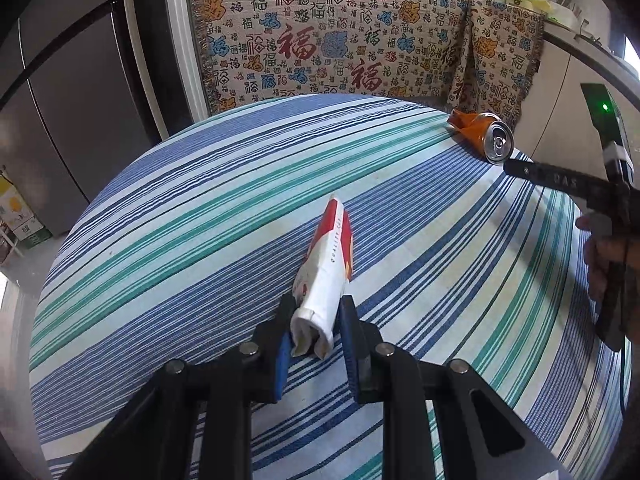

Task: Collect trash
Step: 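Grasp the white-and-red paper packet with left tool while right tool approaches the orange can, then lift the paper packet with left tool while right tool grasps the crushed orange can, then carry both items over the blue wastebasket and open both tools to drop them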

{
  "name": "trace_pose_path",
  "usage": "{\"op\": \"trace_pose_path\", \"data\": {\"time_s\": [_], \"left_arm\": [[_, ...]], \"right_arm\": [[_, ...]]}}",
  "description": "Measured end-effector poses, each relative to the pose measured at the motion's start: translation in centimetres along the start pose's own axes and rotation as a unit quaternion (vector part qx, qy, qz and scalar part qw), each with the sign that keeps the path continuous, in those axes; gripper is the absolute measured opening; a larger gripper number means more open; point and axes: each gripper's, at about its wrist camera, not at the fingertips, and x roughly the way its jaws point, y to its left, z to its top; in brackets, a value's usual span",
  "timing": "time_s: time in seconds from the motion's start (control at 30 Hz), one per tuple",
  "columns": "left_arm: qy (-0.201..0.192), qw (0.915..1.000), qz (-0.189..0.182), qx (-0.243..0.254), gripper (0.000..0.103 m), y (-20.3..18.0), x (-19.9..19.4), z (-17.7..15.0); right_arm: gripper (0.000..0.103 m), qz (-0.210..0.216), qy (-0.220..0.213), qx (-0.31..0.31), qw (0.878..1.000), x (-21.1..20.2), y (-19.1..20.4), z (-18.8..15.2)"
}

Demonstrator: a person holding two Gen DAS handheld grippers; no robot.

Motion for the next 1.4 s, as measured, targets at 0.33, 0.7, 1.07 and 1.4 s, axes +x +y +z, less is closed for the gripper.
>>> {"op": "trace_pose_path", "data": {"time_s": [0.33,0.7,1.07,1.4], "left_arm": [[-0.008,0.9999,0.014,0.004,0.022,-0.6,0.1,-0.3],[-0.01,0.9998,0.013,-0.009,0.022,-0.6,0.0,-0.4],[-0.013,0.9996,-0.024,-0.008,0.021,-4.1,-1.9,-1.1],[-0.019,0.9988,-0.044,0.011,0.021,-9.5,-3.3,-1.2]], "right_arm": [[0.091,-0.044,-0.012,0.024,0.999,2.6,1.6,3.0],[0.064,-0.005,-0.021,0.013,1.0,0.0,0.6,1.2],[0.064,0.049,-0.037,-0.007,0.998,-6.8,0.7,-3.8],[0.064,0.078,-0.037,-0.01,0.996,-12.4,0.3,-7.7]]}}
